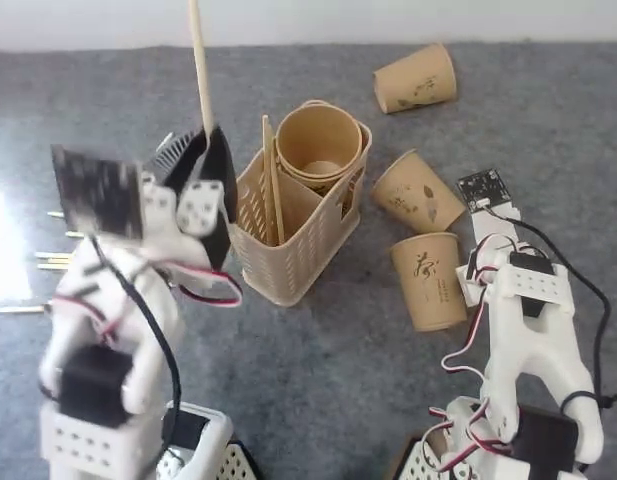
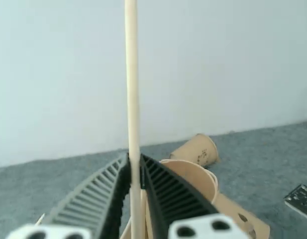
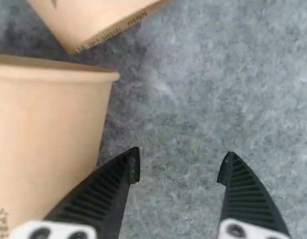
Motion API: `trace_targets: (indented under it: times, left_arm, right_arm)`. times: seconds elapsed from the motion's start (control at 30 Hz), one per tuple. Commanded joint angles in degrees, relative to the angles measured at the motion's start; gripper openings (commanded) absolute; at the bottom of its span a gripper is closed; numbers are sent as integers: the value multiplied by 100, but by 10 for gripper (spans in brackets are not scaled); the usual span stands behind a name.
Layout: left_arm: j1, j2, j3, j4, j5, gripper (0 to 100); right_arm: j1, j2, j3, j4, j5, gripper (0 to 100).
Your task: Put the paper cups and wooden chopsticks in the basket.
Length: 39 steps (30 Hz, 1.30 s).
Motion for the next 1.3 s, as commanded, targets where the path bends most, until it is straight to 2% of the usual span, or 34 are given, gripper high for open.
trace_targets:
  times: [0.0,0.3,0.43,0.57,0.67,0.77,0.93,1.17,1.27]
  left_arm:
    - [53,-1011,1640,-1811,-79,9]
    - [44,-923,2220,-3349,-97,9]
    - [53,-88,2334,-3815,-97,10]
    - [18,941,2721,-5020,-79,12]
    - [44,1380,2853,-5547,-70,13]
    - [53,1626,2879,-5609,-70,27]
    - [-79,1679,2888,-5468,97,201]
    - [-246,1582,2879,-5266,114,209]
    - [-325,993,2800,-4765,97,209]
  right_arm:
    - [-75,-189,-44,-92,-79,263]
    - [-207,-189,-44,-92,-79,263]
    - [-286,-189,-44,-66,-70,263]
    - [-286,-189,-35,-48,-70,263]
    - [-286,-189,-35,-48,-62,263]
    - [-286,-189,-35,-57,-44,263]
    - [-286,-189,-35,-84,-44,263]
    - [-286,-189,-35,-84,-35,263]
    - [-251,-198,-53,-84,-35,263]
